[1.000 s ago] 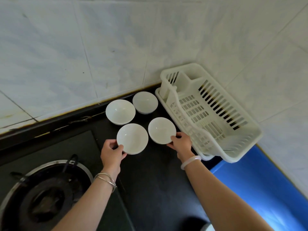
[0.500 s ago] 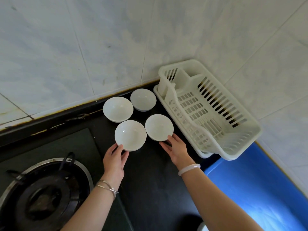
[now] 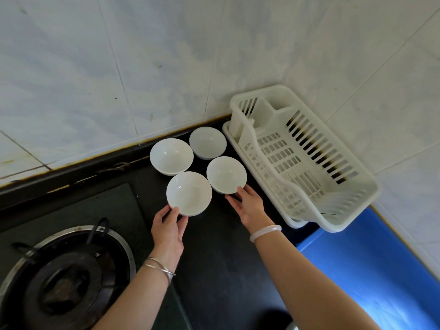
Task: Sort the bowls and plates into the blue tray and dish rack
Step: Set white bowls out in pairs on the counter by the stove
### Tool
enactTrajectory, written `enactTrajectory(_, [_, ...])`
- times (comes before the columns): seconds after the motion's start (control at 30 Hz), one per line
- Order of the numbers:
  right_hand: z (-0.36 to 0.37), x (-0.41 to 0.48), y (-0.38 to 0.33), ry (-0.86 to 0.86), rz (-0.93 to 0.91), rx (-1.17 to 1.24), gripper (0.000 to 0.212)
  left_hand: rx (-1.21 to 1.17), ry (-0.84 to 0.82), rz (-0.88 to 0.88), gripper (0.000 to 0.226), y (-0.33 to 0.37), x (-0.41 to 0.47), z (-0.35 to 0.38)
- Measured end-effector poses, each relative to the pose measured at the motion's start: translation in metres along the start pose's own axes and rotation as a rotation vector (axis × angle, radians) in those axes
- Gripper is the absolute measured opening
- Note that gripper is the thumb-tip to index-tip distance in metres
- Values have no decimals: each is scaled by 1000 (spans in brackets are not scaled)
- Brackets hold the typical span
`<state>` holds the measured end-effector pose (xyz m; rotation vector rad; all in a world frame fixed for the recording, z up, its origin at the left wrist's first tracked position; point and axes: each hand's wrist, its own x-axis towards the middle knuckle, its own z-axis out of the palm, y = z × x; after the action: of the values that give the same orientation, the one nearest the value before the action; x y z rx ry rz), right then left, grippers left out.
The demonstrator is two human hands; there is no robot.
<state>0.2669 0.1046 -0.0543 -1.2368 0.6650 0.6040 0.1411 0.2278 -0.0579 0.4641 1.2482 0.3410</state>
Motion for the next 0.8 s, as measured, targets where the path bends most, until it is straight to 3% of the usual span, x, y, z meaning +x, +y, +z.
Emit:
enactTrajectory(0.43, [-11,-8,-5,-105,-3,-218,51,84,25,98,34,-7,-5,-1])
enactTrajectory(0.63, [-39,-35,-4,-155,-90,-436,42,255,-122,126,44,-22,-26,-20])
enactTrajectory(0.8, [-96,-74,7,-148,-178,-547,31,512,-336,173,41,-46,-58,-34])
